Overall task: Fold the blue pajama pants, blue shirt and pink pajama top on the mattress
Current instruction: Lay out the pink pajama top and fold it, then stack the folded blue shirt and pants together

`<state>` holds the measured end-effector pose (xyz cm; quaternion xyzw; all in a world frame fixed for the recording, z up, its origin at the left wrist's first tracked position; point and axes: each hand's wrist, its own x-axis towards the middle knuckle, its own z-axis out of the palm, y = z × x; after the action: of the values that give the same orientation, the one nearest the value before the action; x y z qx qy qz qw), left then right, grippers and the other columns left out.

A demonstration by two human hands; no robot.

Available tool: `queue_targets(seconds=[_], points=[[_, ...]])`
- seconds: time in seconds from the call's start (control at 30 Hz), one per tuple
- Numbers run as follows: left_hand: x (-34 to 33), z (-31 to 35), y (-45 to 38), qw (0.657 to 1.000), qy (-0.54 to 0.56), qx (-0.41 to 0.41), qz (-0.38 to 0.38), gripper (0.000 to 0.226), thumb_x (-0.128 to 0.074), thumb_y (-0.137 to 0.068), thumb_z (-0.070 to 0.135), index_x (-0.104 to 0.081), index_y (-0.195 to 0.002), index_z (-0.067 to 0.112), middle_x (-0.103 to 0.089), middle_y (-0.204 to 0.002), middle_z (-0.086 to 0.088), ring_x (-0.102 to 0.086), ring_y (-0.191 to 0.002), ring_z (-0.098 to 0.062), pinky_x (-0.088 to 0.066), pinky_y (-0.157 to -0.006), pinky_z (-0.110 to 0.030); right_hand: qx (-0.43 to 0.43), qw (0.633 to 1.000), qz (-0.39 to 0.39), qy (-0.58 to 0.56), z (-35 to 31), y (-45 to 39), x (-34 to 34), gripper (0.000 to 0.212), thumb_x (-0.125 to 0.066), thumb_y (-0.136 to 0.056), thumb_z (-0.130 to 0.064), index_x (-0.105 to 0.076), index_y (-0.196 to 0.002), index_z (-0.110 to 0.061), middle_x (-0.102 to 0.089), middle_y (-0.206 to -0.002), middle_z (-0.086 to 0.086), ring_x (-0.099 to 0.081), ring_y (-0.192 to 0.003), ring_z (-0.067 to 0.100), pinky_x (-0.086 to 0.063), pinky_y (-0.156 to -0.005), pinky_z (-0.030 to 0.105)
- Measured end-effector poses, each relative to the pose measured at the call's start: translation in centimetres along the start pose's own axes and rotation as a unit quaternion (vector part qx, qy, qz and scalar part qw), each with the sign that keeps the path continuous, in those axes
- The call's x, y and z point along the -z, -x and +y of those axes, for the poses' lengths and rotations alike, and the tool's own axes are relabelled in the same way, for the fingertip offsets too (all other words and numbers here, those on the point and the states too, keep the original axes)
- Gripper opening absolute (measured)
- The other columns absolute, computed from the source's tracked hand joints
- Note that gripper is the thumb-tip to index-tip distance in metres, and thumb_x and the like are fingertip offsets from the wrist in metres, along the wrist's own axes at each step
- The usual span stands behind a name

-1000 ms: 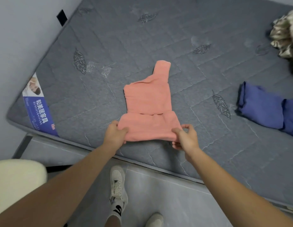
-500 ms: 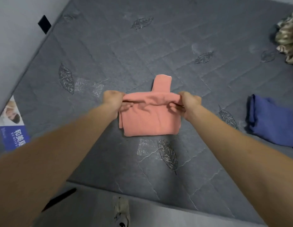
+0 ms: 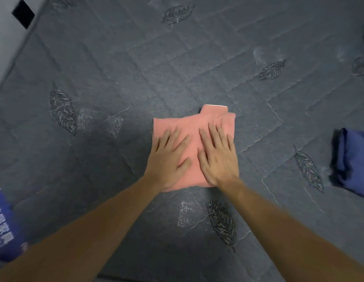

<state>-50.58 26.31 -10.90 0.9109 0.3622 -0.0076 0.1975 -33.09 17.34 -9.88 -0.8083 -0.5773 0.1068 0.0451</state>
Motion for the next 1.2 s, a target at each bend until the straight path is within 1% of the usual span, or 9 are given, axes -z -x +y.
queue_targets(seconds=[0.17,0.43,0.5,0.6,0.7,0.8,0.97,1.1,1.2], points=[[-2.7,-1.3,-0.9,0.998,-0.051,0.015,0.025,0.073,-0.031,-0.098,0.064,-0.019,-0.161,0.029,-0.008,-0.17,-0.008,0.002,-0.157,-0.03,-0.01,-0.124,-0.057,0.001,0.999,0.004,0.038,1.1,-1.1,-2.1,0.067,-0.032,-0.104,-0.044,-0.009,-0.164,-0.027,0.0,-0.172,0.002,0.006,-0.159,0.018,-0.01,-0.127,0.051],[-2.1,-1.7,-0.8,0.997,-0.052,0.046,0.017,0.08,-0.03,-0.096,0.067,-0.013,-0.162,0.026,-0.001,-0.171,-0.004,0.005,-0.157,-0.028,-0.01,-0.125,-0.055,-0.044,0.996,-0.012,0.082,1.4,-1.4,-1.5,0.073,-0.027,-0.101,-0.052,-0.006,-0.164,-0.022,-0.001,-0.172,0.004,0.004,-0.159,0.017,-0.01,-0.126,0.052],[-1.2,-1.4,-0.6,0.996,-0.055,0.066,0.009,0.081,-0.031,-0.095,0.066,-0.015,-0.162,0.023,-0.005,-0.171,-0.007,-0.001,-0.157,-0.031,-0.01,-0.125,-0.056,-0.058,0.994,-0.023,0.088,1.8,-1.1,-0.4,0.072,-0.023,-0.101,-0.052,-0.008,-0.164,-0.019,-0.001,-0.172,0.001,0.003,-0.158,0.014,-0.012,-0.125,0.053],[0.7,0.2,-1.1,0.997,-0.05,0.056,0.018,0.072,-0.035,-0.096,0.057,-0.029,-0.159,0.02,-0.021,-0.167,-0.013,-0.013,-0.155,-0.034,-0.014,-0.124,-0.055,-0.049,0.997,-0.02,0.054,1.3,-0.8,1.6,0.068,-0.026,-0.102,-0.047,-0.015,-0.163,-0.019,-0.007,-0.172,0.0,-0.001,-0.159,0.016,-0.013,-0.126,0.052],[2.5,2.2,-1.7,0.998,-0.055,0.007,0.021,0.066,-0.036,-0.097,0.054,-0.035,-0.156,0.024,-0.025,-0.167,-0.007,-0.016,-0.155,-0.03,-0.017,-0.124,-0.052,-0.047,0.999,-0.002,0.017,1.4,-0.4,3.6,0.065,-0.033,-0.101,-0.045,-0.023,-0.161,-0.023,-0.014,-0.171,0.0,-0.007,-0.158,0.018,-0.012,-0.127,0.048],[3.9,3.9,-1.9,0.998,-0.06,0.002,0.025,0.066,-0.033,-0.096,0.052,-0.036,-0.156,0.024,-0.029,-0.165,-0.002,-0.021,-0.154,-0.026,-0.023,-0.122,-0.049,-0.052,0.998,-0.015,-0.01,3.3,0.5,5.3,0.065,-0.037,-0.1,-0.048,-0.025,-0.16,-0.026,-0.02,-0.17,0.0,-0.013,-0.157,0.02,-0.016,-0.127,0.047],[4.5,10.3,-3.2,0.998,-0.064,-0.025,0.009,0.067,-0.029,-0.096,0.05,-0.031,-0.158,0.023,-0.031,-0.164,-0.003,-0.025,-0.153,-0.026,-0.026,-0.121,-0.049,-0.079,0.996,-0.02,-0.04,9.0,3.4,8.5,0.069,-0.043,-0.098,-0.046,-0.024,-0.16,-0.024,-0.022,-0.169,0.001,-0.017,-0.156,0.022,-0.019,-0.124,0.044],[3.3,18.7,-5.0,0.996,-0.056,-0.059,0.018,0.067,-0.031,-0.097,0.051,-0.032,-0.158,0.023,-0.037,-0.162,-0.005,-0.031,-0.151,-0.026,-0.032,-0.118,-0.048,-0.077,0.996,-0.005,-0.039,15.2,6.1,10.4,0.069,-0.045,-0.097,-0.046,-0.028,-0.159,-0.022,-0.026,-0.167,0.005,-0.021,-0.155,0.024,-0.022,-0.125,0.045],[1.9,26.0,-6.9,0.995,-0.058,-0.076,0.02,0.067,-0.031,-0.099,0.053,-0.027,-0.16,0.024,-0.031,-0.164,-0.004,-0.026,-0.153,-0.025,-0.026,-0.122,-0.047,-0.087,0.995,-0.009,-0.051,21.3,7.9,11.3,0.07,-0.047,-0.098,-0.047,-0.026,-0.16,-0.023,-0.024,-0.168,0.004,-0.019,-0.156,0.025,-0.022,-0.123,0.046]])
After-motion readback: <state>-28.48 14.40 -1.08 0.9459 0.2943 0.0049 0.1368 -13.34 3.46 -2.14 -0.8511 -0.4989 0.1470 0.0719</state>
